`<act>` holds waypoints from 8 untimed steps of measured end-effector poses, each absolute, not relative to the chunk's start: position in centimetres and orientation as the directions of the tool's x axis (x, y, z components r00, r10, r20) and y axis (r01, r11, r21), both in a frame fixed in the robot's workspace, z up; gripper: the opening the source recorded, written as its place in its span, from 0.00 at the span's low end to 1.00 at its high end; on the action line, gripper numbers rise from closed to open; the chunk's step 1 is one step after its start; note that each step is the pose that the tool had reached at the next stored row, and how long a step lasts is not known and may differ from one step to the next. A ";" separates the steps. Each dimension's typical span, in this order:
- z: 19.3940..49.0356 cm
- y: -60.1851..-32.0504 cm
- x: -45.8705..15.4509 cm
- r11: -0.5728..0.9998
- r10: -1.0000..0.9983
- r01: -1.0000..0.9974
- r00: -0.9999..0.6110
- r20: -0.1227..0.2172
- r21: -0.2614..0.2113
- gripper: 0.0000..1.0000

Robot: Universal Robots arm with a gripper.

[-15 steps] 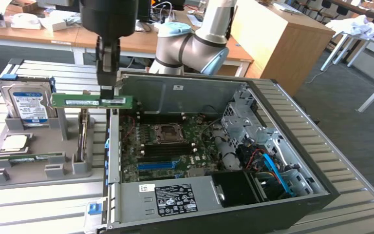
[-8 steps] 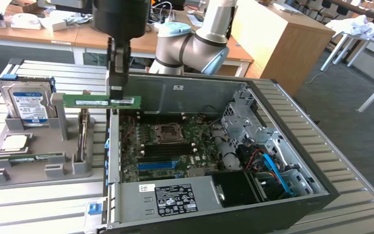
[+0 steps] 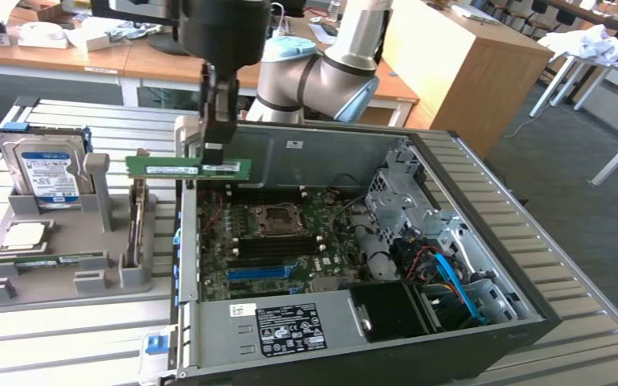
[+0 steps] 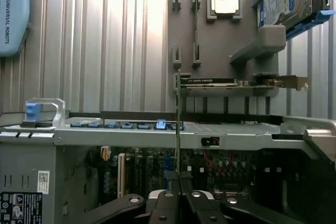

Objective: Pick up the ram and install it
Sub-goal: 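Pick up the ram and move it above insertion slot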

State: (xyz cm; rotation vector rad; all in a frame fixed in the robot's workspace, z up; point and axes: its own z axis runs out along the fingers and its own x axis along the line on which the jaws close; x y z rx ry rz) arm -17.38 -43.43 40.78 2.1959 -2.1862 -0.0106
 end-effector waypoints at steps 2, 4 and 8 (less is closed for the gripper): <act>40.8 -43.4 -16.8 -0.004 -1.000 -0.999 0.005 0.025 0.035 0.11; 40.8 -43.4 -16.3 -0.004 -1.000 -0.999 0.005 0.025 0.035 0.11; 40.8 -43.4 -15.2 -0.004 -1.000 -0.999 0.005 0.025 0.035 0.11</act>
